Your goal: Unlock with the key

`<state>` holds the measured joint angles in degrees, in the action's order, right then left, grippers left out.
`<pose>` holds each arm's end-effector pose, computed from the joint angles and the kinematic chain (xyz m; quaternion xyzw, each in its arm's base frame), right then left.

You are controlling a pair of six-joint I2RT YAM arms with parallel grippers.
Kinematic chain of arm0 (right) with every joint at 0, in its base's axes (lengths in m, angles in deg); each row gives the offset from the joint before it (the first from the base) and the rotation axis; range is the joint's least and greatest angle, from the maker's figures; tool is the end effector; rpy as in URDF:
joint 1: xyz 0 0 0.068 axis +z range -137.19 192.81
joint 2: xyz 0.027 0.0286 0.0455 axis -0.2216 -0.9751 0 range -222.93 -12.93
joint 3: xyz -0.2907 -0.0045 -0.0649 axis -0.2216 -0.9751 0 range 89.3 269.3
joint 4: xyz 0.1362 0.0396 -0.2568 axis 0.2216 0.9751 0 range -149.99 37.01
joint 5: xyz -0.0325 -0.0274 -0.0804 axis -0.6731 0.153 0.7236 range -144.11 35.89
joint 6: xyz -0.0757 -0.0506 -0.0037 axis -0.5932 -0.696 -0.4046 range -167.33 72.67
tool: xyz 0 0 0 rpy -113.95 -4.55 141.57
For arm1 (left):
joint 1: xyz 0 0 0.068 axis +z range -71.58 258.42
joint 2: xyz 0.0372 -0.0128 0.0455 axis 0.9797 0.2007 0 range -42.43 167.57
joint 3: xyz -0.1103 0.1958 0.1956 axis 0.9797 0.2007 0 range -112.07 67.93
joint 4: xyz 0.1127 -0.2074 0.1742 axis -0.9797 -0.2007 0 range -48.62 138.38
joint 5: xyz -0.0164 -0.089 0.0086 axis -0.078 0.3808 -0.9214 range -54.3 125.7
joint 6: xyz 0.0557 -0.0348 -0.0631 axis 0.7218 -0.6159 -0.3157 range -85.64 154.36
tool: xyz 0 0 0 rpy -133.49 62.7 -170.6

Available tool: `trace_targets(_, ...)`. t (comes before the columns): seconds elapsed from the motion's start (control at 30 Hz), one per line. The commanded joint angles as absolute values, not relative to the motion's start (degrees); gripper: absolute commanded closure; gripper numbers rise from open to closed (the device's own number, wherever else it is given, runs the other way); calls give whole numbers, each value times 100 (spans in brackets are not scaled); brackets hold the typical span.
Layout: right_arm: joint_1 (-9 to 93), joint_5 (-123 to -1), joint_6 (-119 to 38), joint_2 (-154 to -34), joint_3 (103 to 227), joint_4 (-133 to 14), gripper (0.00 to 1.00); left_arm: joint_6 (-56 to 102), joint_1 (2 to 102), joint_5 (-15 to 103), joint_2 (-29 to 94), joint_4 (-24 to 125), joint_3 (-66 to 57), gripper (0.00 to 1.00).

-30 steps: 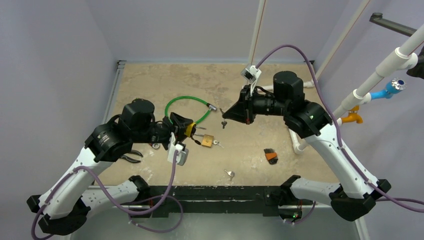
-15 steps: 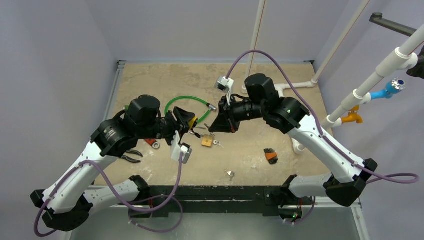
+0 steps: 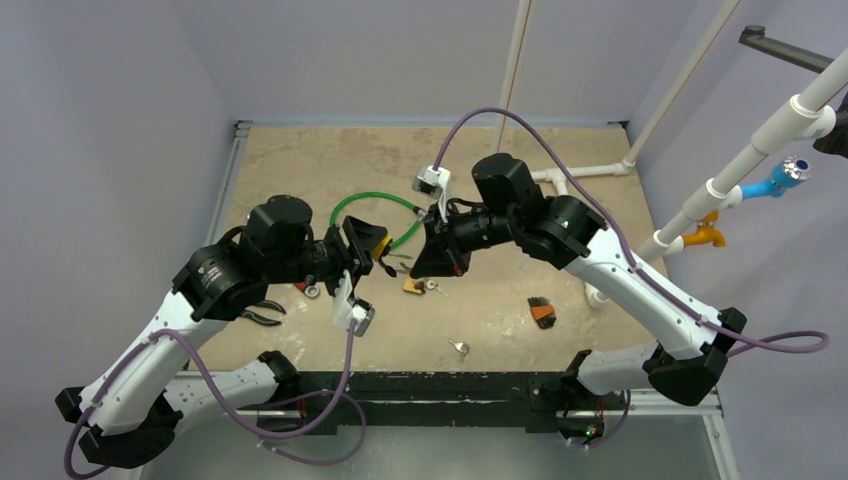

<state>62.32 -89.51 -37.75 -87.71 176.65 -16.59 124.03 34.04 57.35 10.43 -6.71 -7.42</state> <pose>0.1742 0.2768 0.4404 -0.4240 0.7273 0.4620 0.2788 0.1260 -0.1655 0.4260 0.8284 0.2532 0.0295 0.4988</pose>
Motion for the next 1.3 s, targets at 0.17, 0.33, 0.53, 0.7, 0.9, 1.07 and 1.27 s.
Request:
trace_targets(0.17,6362,-8697,-3884,-9002,18099,-1568,100,12999,3311,5925,872,-615,-792,100)
trace_targets(0.33,6353,-8602,-3853,-9157,18215,-1573,100,13157,3200,5867,785,-708,-683,100)
trace_targets(0.53,6374,-8714,-3841,-9354,18326,-1589,100,13179,3164,5802,754,-616,-568,100)
trace_targets(0.7,6414,-8693,-3853,-9318,18280,-1582,100,13165,3166,5721,725,-514,-486,100)
trace_targets(0.9,6421,-8734,-3825,-9223,18120,-1613,100,13088,3167,5729,697,-422,-476,100)
trace_targets(1.07,6448,-8717,-3832,-9133,18051,-1606,100,12577,3162,6097,695,-101,-739,100)
trace_targets(1.27,6436,-8173,-3929,-8579,17768,-1532,100,12749,3167,6742,-149,1152,198,100)
